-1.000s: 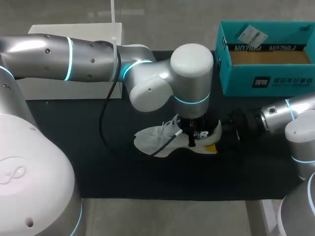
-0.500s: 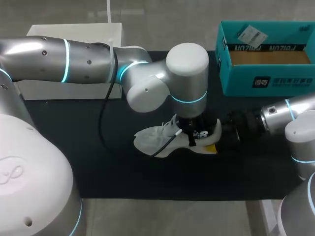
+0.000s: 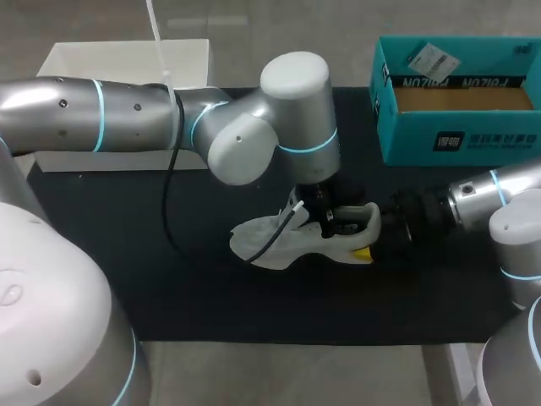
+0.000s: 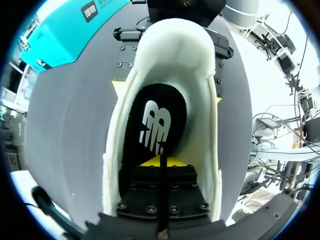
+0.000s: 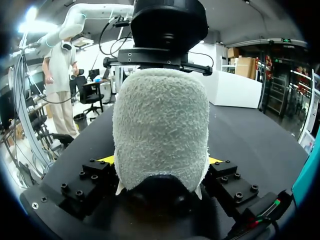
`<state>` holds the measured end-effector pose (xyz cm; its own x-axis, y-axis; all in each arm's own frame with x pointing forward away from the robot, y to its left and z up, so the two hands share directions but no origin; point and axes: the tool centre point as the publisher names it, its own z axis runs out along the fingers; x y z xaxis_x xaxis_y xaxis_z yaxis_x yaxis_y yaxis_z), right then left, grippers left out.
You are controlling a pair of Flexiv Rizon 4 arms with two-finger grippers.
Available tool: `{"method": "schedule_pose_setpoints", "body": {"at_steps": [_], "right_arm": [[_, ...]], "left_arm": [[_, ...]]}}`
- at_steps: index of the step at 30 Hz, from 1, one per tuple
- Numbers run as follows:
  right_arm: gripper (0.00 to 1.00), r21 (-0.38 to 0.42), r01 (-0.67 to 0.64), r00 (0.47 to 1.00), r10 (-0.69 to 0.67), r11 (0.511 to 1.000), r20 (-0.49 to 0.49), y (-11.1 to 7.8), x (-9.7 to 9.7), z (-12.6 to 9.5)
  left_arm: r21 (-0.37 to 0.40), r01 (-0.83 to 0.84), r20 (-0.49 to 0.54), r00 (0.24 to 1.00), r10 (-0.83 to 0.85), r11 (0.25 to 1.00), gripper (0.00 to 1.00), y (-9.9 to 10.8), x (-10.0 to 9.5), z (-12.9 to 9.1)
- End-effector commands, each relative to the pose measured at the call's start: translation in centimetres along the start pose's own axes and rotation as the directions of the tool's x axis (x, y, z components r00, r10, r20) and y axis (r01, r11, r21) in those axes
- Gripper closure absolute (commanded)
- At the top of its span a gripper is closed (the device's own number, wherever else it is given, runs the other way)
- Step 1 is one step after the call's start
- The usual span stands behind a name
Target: Take the shoe out of the shoebox, open the shoe tongue, remove and reinsert the insole, then place the shoe into the shoebox
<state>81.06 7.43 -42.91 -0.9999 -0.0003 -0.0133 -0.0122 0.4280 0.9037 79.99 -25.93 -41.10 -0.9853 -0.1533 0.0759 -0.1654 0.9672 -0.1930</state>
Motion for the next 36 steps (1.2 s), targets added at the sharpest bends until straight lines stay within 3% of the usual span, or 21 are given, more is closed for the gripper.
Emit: {"method": "schedule_pose_setpoints", "body": {"at_steps": [1,13,29,36], "right_arm": [[1.00,0.002,0.000,1.000,0.000,1.000,-0.001,0.0,0.2,0.3],[1.00,0.002,0.000,1.000,0.000,1.000,-0.001,0.0,0.2,0.3],[1.00,0.002,0.000,1.000,0.000,1.000,-0.001,0.0,0.2,0.3],[1.00,0.002,0.000,1.000,0.000,1.000,-0.001,0.0,0.2,0.3]], "left_arm": [[0.028,0.008,-0.035,0.999,-0.007,1.000,1.00,0.0,-0.6,-0.8],[0.108,0.051,-0.143,0.989,-0.035,0.993,1.00,-0.7,0.7,-3.6],[0.163,0.152,-0.229,0.967,-0.113,0.975,1.00,0.5,-0.5,-5.7],[0.282,0.207,-0.409,0.909,-0.078,0.937,1.00,0.3,-0.2,-7.8]]}}
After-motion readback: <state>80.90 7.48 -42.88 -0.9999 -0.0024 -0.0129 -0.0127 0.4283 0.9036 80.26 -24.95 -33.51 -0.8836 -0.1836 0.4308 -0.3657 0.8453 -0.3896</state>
